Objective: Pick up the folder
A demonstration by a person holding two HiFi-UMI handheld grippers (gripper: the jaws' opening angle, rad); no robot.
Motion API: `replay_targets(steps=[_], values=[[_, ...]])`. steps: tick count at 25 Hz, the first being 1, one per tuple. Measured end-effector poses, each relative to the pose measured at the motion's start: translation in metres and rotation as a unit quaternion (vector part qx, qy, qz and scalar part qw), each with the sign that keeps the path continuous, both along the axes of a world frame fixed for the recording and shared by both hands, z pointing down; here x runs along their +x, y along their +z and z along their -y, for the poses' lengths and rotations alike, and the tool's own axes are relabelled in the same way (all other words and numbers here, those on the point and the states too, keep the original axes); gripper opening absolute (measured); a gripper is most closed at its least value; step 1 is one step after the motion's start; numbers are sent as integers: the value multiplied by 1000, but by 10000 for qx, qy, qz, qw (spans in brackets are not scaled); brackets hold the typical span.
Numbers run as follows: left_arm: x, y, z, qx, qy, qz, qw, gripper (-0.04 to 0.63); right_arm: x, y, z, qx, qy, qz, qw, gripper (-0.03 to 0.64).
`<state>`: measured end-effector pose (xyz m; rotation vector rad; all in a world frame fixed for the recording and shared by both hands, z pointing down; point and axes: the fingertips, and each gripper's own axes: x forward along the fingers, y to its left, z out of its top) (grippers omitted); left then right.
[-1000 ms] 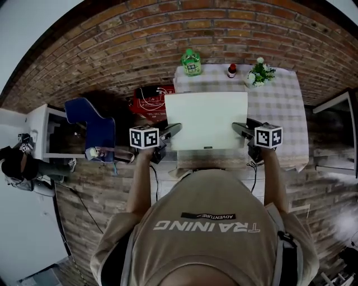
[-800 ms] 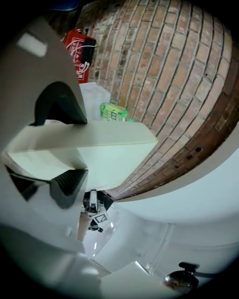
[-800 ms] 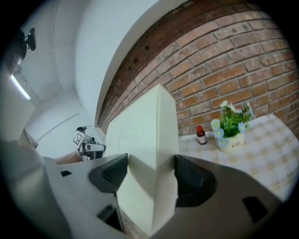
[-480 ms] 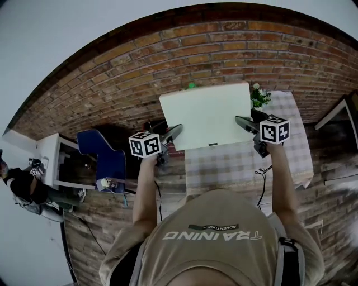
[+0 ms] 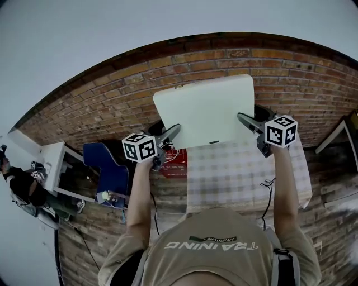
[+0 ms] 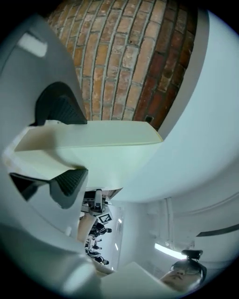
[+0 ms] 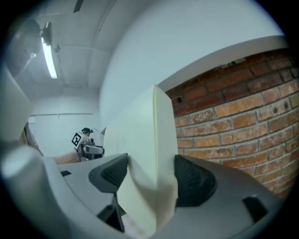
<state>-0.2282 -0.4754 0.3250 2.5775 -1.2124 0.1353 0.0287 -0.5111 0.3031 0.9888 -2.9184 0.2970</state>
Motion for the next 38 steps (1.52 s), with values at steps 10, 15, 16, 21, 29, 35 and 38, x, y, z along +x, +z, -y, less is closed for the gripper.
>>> replay_targets(steps=[10,15,16,21,29,35,38], values=[[7,-92,3,874,26,264,9958,305,9,-86,-7,851,137,268,9959,296],[14,-136,-1,1229,72,457,9913,304,16,-127,-17,1176,261,324,9922,296],[14,-144,-2,1274,88,475,9907,304,16,-135,-20,1264,303,331,9910,296],[9,-174,-11,1498,98,562,9871,304,10,-165,-34,1495,374,200,9879,296],[3,-198,-20,1690,72,471,9845,305,5,-185,-44,1549,371,257,9869,296],[-3,-196,-26,1759,0,413,9835,304,-2,-184,-46,1580,394,202,9864,296],[-5,-198,-28,1852,-57,456,9816,304,-4,-183,-45,1608,380,170,9861,296]])
